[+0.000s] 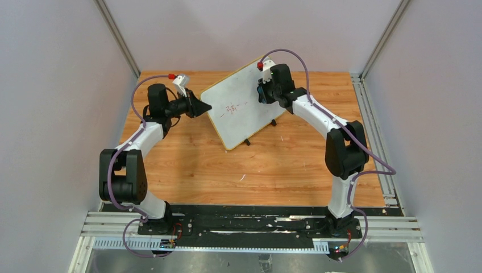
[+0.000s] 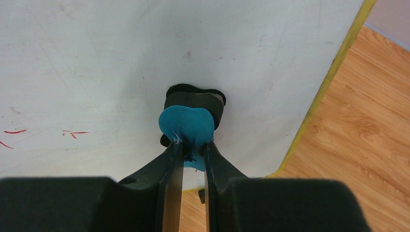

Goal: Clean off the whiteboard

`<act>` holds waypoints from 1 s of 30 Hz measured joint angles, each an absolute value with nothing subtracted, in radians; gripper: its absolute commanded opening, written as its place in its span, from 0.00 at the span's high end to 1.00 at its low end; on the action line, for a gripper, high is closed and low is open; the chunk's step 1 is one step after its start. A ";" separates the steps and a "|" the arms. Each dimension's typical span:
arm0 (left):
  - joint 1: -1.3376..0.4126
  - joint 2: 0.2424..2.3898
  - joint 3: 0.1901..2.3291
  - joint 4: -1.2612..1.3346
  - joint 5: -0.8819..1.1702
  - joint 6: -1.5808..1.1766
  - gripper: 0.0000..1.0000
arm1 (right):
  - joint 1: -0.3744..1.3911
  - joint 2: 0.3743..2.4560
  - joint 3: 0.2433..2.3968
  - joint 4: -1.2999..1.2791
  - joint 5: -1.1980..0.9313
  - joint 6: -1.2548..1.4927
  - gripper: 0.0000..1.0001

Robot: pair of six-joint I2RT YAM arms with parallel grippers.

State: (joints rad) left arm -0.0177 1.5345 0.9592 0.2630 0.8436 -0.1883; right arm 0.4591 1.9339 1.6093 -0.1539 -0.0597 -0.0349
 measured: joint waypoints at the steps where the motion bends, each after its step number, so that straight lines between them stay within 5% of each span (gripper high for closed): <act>1: -0.018 1.534 0.959 0.262 0.844 -0.188 1.00 | 0.462 1.934 1.606 -0.154 -0.059 -0.034 0.99; 30: -0.014 1.534 0.959 0.249 0.839 -0.188 1.00 | 0.766 1.912 1.567 -0.108 0.035 0.000 0.99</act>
